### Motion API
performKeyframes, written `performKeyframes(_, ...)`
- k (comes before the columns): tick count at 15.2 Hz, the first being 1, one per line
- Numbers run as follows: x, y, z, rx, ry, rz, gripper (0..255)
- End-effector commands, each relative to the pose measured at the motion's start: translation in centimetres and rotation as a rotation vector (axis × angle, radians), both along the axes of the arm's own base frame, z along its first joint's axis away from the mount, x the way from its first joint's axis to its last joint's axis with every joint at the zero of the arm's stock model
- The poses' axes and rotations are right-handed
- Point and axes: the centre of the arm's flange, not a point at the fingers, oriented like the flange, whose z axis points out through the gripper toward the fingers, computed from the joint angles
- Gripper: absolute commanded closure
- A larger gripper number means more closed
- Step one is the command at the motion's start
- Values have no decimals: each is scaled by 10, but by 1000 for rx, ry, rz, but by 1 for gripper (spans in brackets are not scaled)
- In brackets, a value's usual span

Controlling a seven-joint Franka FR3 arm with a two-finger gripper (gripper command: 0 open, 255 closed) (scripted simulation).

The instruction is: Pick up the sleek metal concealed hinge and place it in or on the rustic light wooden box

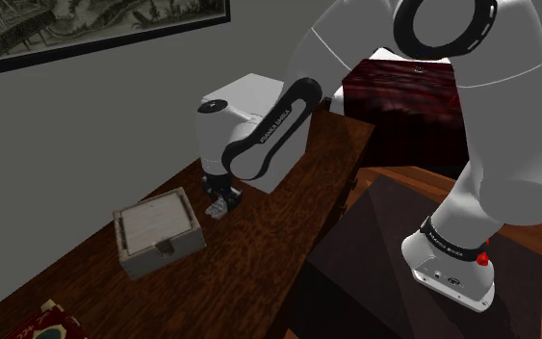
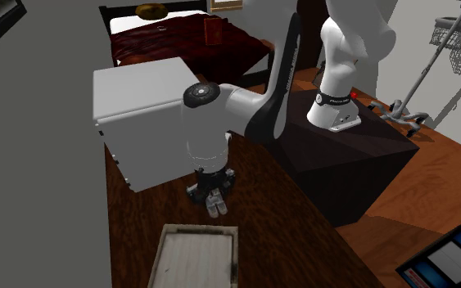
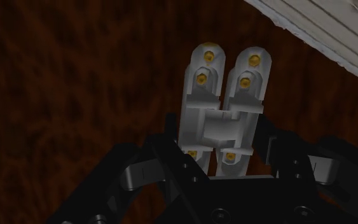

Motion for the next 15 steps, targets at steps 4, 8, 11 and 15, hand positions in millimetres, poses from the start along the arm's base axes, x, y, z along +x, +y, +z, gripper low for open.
performKeyframes(4, 0, 0, 27, 0, 0, 0, 255)
performKeyframes(8, 0, 0, 48, 0, 0, 0, 255)
performKeyframes(11, 0, 0, 64, 0, 0, 0, 255)
performKeyframes(15, 0, 0, 85, 0, 0, 0, 255)
